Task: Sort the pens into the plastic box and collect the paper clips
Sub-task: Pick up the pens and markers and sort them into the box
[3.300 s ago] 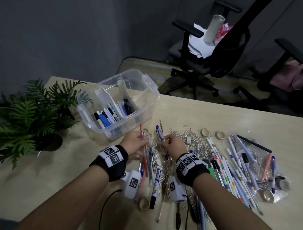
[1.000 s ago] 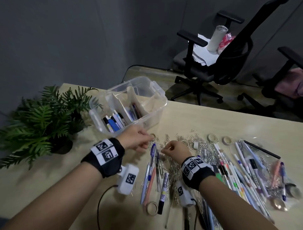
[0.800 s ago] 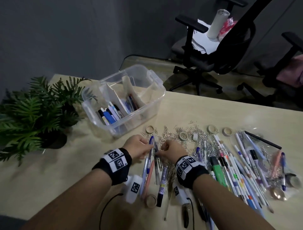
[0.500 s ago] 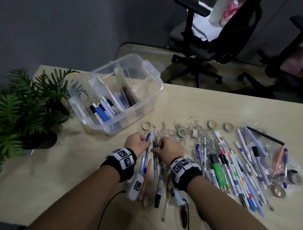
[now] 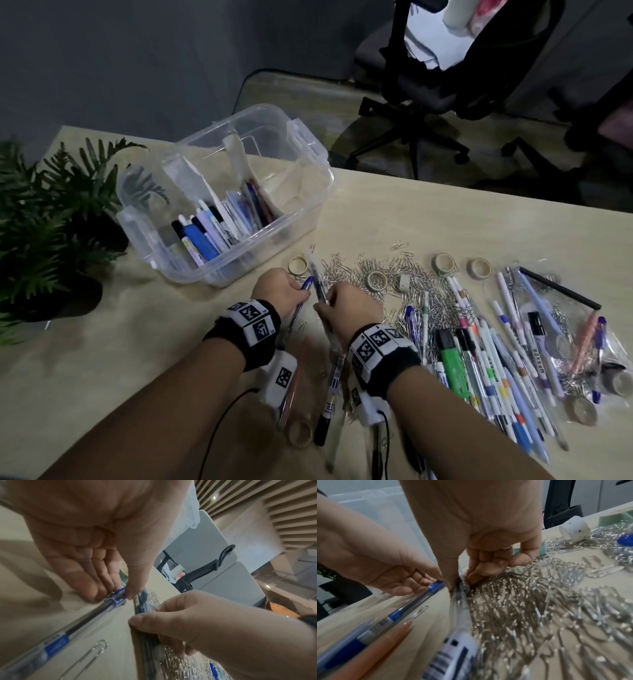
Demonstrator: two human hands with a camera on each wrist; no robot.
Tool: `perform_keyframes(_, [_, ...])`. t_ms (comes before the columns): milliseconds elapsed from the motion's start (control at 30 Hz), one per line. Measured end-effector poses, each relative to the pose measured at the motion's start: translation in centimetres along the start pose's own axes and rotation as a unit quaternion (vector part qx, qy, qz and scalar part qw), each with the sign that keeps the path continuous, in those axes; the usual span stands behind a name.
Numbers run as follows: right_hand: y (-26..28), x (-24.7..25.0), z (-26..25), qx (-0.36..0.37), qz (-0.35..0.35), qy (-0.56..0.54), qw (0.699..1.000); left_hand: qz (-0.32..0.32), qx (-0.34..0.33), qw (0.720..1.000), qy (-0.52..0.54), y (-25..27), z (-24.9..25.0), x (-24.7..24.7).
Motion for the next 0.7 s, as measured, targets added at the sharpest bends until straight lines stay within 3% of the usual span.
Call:
perform_keyframes(467, [1.0,0.2,0.2,0.009,-0.014,-0.047,0.999,-0.025,-0.015,0.995,0.1,0.1,-0.6,0.7])
perform_keyframes(600, [2.1,1.1,0.1,0.022,0.007,-0.108,0.994,-0.079,0.01,0.969,0.235,1.6,-1.1,1.7])
perform_keyframes(700, [2.7,1.6,-0.1,0.045,0.032,-0.151,0.987,-0.077,0.022,0.947,0.311,2.7,-1.7,2.1])
Point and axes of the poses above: each hand's wrist, its own y-axis away from the middle knuckle, its own x-axis out of the back of the hand, z = x × y, the point moved 4 cm from there along -y, towards the middle knuckle, and after that the axes turned 13 degrees about -y, right-handed, at the moved point
